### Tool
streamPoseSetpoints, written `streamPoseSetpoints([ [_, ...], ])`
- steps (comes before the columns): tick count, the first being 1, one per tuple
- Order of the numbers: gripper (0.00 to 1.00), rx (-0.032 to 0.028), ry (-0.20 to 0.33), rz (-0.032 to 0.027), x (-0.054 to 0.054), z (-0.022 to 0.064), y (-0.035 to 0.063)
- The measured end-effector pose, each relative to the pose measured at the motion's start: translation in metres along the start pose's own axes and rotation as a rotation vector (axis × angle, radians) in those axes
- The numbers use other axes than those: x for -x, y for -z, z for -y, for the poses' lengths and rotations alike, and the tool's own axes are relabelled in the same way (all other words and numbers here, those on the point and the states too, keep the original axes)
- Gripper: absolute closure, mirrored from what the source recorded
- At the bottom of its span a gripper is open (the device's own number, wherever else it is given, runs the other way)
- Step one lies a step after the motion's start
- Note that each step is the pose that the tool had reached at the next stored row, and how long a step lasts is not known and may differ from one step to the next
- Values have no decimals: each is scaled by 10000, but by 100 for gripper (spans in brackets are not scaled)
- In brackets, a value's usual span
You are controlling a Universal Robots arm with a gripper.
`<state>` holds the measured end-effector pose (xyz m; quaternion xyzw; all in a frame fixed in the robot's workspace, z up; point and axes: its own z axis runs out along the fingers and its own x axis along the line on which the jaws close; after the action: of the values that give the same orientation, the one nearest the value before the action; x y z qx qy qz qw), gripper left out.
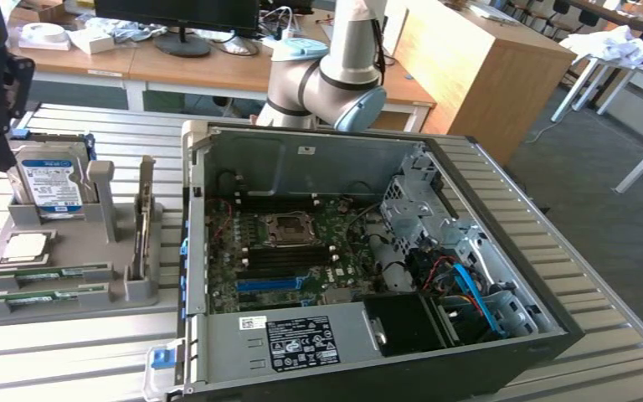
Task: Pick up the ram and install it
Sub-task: 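Pick up the ram and move it above insertion slot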
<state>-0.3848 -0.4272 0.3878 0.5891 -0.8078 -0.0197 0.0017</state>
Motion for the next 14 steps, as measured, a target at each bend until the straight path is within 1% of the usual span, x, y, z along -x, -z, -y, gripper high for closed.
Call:
streamPoseSetpoints([
  [11,90,33,1719,-65,0,0,-5],
  [14,90,38,2017,-82,2,-1,-6],
])
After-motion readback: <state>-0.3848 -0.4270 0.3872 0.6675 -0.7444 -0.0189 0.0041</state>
